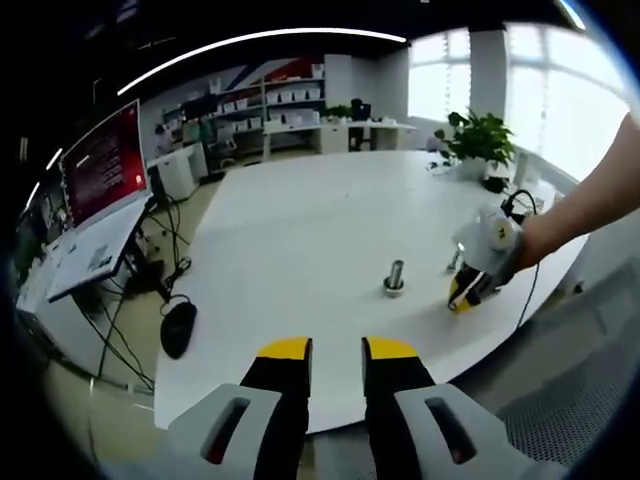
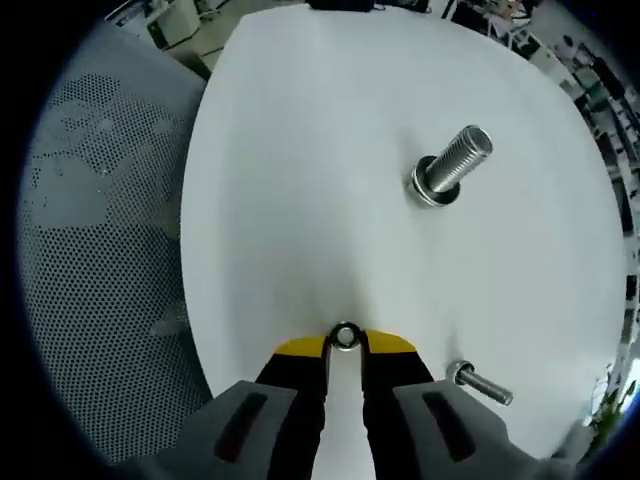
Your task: Place the washer onto the threaded stud by aligning its center hole with the stud, sliding it down to the base, and recovering from edge contact or off-axis alignment until the washer reaches the visible bottom stop.
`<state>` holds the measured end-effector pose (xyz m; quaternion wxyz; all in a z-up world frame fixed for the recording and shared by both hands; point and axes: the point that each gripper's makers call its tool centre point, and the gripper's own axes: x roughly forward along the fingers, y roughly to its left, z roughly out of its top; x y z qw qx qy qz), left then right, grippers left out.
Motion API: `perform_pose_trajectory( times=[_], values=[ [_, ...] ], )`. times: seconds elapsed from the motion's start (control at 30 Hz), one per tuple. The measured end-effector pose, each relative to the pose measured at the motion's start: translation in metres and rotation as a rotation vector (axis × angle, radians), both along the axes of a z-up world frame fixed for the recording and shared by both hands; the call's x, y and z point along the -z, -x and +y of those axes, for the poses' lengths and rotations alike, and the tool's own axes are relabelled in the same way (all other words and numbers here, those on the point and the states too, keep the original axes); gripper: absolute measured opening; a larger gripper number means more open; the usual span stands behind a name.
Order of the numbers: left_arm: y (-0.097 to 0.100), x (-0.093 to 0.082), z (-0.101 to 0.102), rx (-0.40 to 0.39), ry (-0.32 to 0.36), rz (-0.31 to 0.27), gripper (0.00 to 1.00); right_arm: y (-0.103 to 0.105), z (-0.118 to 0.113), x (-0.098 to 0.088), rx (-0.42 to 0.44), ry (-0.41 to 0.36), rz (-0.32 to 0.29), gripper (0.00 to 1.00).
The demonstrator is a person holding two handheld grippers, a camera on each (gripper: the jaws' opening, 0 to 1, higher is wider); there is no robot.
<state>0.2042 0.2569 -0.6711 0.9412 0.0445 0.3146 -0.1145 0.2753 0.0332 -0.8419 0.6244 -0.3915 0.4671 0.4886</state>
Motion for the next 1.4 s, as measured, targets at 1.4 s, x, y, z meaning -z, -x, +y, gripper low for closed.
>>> perform_pose_trajectory(
  times=[1.4],
  values=[
    [0.007,0.016,-0.004,0.034,-0.004,0.093,0.21,-0.034,-0.071,-0.059,0.450,-0.416,-0.107,0.14]
  ],
)
